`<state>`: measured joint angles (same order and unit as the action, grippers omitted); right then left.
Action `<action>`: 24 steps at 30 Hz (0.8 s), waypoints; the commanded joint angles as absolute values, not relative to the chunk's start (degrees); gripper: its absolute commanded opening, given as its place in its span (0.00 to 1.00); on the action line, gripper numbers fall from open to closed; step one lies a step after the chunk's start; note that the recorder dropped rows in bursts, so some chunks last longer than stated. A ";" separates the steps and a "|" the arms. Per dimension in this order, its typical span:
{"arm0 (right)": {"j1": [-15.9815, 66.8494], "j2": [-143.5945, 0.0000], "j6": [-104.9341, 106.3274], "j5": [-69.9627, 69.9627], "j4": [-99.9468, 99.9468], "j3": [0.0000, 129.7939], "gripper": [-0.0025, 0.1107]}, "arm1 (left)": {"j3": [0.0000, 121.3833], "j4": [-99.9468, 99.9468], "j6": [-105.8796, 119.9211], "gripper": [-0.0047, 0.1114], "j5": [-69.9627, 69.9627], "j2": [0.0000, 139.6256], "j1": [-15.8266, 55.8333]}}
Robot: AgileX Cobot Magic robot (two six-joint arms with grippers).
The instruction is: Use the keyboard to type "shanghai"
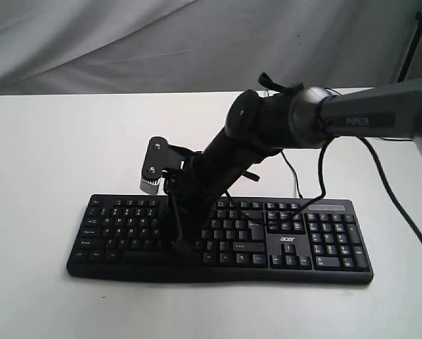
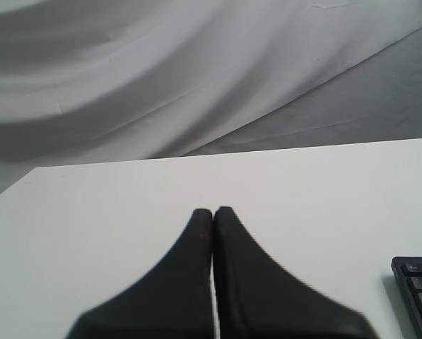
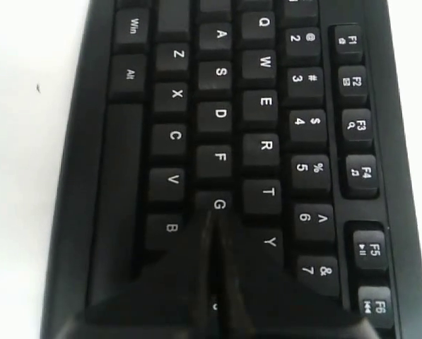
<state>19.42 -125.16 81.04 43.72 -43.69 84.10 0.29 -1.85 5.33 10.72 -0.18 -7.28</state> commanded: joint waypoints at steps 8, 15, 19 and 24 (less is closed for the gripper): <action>19.50 -125.97 82.85 43.85 -44.00 83.80 0.02 | 0.00 -1.82 5.18 0.05 10.50 0.00 -7.07; 19.50 -126.37 83.06 44.15 -44.00 83.80 0.02 | 0.00 -1.82 5.18 0.05 10.50 0.00 -7.07; 19.50 -126.75 83.06 44.15 -43.53 83.80 0.02 | 0.00 -1.82 5.18 0.05 10.50 0.00 -7.07; 19.50 -126.51 83.06 44.15 -43.40 83.80 0.02 | 0.00 -1.82 5.18 0.05 10.50 0.00 -7.07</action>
